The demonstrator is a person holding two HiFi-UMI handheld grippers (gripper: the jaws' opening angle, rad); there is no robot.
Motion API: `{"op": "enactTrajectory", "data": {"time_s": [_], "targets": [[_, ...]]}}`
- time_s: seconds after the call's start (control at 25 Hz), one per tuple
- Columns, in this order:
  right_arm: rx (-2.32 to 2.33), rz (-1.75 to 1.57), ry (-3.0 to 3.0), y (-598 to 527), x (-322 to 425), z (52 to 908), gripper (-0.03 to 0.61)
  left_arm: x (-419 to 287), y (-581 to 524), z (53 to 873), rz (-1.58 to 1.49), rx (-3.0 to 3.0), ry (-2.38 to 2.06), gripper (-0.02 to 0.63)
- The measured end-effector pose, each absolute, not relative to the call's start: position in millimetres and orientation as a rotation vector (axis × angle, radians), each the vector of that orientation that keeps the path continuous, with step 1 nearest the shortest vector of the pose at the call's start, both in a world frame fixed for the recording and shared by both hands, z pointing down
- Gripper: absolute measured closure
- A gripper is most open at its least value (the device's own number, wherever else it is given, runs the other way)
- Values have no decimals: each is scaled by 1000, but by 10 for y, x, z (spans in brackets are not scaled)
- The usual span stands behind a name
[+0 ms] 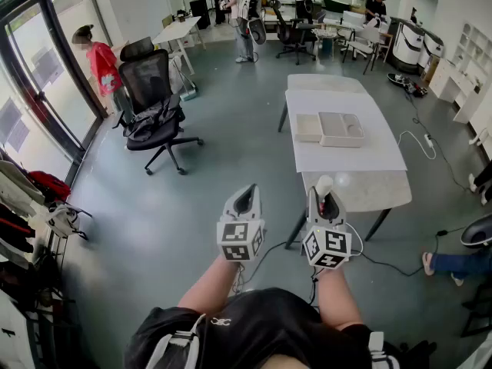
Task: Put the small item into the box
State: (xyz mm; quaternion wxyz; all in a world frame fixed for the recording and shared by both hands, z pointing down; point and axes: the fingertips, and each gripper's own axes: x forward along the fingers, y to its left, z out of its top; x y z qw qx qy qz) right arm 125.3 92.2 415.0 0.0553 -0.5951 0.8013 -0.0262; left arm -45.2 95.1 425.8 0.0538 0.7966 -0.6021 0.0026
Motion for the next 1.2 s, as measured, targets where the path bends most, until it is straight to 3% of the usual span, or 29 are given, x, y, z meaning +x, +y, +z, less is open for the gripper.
{"op": "enactTrajectory", "data": {"time_s": [0.68, 1.2], "targets": [[-1774, -73, 2426, 983, 1295, 4099, 446, -270, 964, 4299, 13, 2451, -1771, 609], [-1848, -53, 2395, 1072, 607, 4181, 446, -951, 964, 4405, -6, 2483, -1706, 609]]}}
